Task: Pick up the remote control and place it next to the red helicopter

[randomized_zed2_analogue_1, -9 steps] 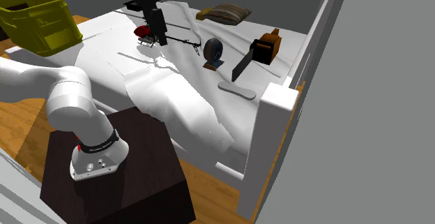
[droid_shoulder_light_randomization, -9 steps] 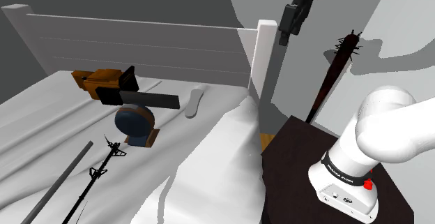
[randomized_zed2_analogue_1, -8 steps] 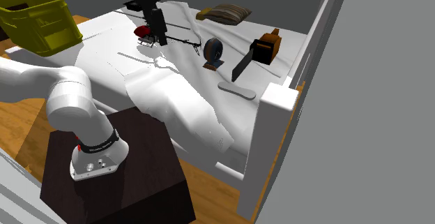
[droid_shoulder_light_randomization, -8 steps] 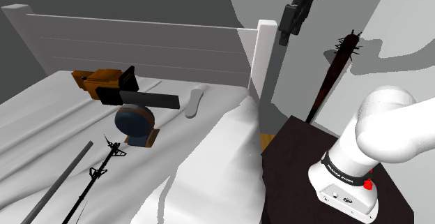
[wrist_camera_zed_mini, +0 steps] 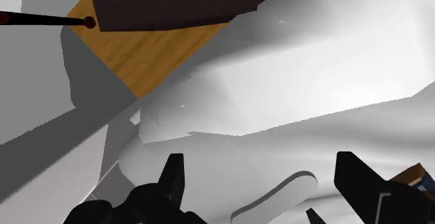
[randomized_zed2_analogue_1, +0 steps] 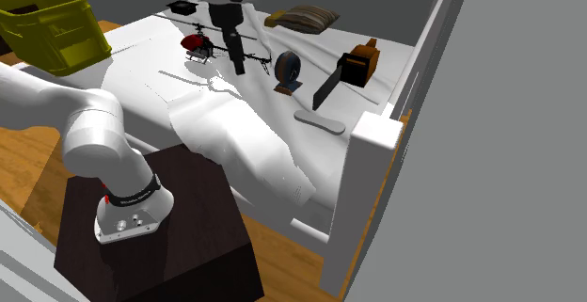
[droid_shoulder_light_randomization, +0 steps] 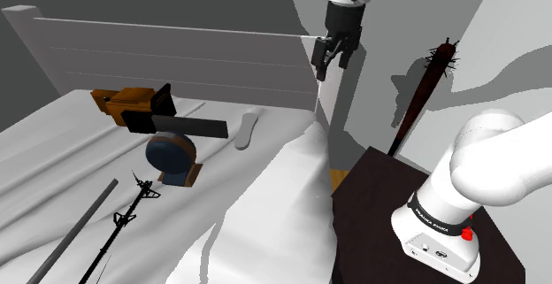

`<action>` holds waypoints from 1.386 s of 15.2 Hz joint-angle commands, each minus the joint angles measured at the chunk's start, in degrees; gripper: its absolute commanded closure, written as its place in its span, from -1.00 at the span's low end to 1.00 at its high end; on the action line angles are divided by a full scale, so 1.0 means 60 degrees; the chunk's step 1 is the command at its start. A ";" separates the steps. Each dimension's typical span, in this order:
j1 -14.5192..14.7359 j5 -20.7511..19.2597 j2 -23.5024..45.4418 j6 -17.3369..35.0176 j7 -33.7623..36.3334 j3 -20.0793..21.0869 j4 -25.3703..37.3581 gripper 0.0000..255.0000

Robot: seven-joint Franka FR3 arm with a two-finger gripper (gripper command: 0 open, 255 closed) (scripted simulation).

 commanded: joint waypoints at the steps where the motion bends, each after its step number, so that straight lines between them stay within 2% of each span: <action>1: -0.0093 0.0107 0.0519 0.0530 0.0590 0.0233 -0.0014 -1.00; 10: -0.0539 0.0121 0.3504 0.2828 0.3195 0.1168 0.0554 -1.00; 16: -0.0756 -0.0362 0.5767 0.3972 0.4996 0.1493 0.1549 -1.00; 21: -0.0740 -0.0913 0.7690 0.4607 0.6440 0.1454 0.2716 -1.00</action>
